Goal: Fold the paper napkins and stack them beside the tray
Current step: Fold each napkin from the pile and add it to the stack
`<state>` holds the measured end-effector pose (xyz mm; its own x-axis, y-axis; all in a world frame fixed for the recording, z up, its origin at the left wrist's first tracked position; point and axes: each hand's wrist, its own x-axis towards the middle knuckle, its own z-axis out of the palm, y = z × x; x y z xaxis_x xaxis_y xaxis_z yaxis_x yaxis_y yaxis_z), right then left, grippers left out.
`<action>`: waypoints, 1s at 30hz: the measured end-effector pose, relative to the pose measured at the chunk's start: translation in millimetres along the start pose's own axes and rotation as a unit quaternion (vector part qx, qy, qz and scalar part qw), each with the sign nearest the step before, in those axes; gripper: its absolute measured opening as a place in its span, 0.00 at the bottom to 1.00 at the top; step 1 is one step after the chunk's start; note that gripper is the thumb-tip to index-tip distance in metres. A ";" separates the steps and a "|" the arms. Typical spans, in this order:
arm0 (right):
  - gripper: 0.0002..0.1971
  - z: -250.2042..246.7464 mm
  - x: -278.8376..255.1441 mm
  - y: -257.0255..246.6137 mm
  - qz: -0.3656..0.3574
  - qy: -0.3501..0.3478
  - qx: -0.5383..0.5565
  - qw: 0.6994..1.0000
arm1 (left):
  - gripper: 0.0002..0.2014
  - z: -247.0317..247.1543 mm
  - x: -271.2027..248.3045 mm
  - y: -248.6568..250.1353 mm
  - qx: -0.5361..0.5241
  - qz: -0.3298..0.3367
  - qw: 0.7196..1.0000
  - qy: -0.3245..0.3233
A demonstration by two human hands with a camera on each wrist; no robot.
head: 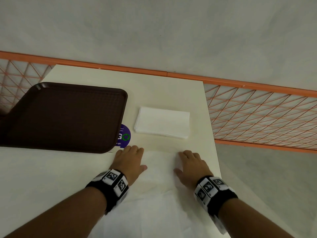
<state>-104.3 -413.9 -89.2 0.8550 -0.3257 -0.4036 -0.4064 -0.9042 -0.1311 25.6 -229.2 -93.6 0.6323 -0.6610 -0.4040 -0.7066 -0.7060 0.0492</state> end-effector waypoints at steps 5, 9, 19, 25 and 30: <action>0.21 -13.5 13.7 -11.2 0.050 -0.064 0.037 0.996 | 0.23 -19.0 12.1 9.5 -0.050 -0.035 0.996 -0.067; 0.17 -11.1 16.0 -8.9 0.060 -0.115 0.087 0.988 | 0.16 -17.8 10.9 6.6 -0.153 -0.066 0.978 -0.123; 0.10 -31.6 40.1 31.4 0.163 0.039 0.554 0.816 | 0.07 -26.1 36.4 -33.3 -0.594 -0.138 0.792 -0.024; 0.10 -50.9 76.6 38.9 0.176 0.124 0.545 0.810 | 0.11 -49.4 79.3 -26.0 -0.546 -0.116 0.816 0.147; 0.09 -66.7 106.6 41.9 0.181 0.161 0.473 0.847 | 0.18 -60.1 107.3 -21.5 -0.430 -0.136 0.866 0.215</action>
<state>-8.7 -504.9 -77.4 0.6017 -0.7297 -0.3249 -0.6070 -0.1534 -0.7798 127.8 -300.2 -83.1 0.9289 -0.3434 -0.1387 -0.1322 -0.6573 0.7419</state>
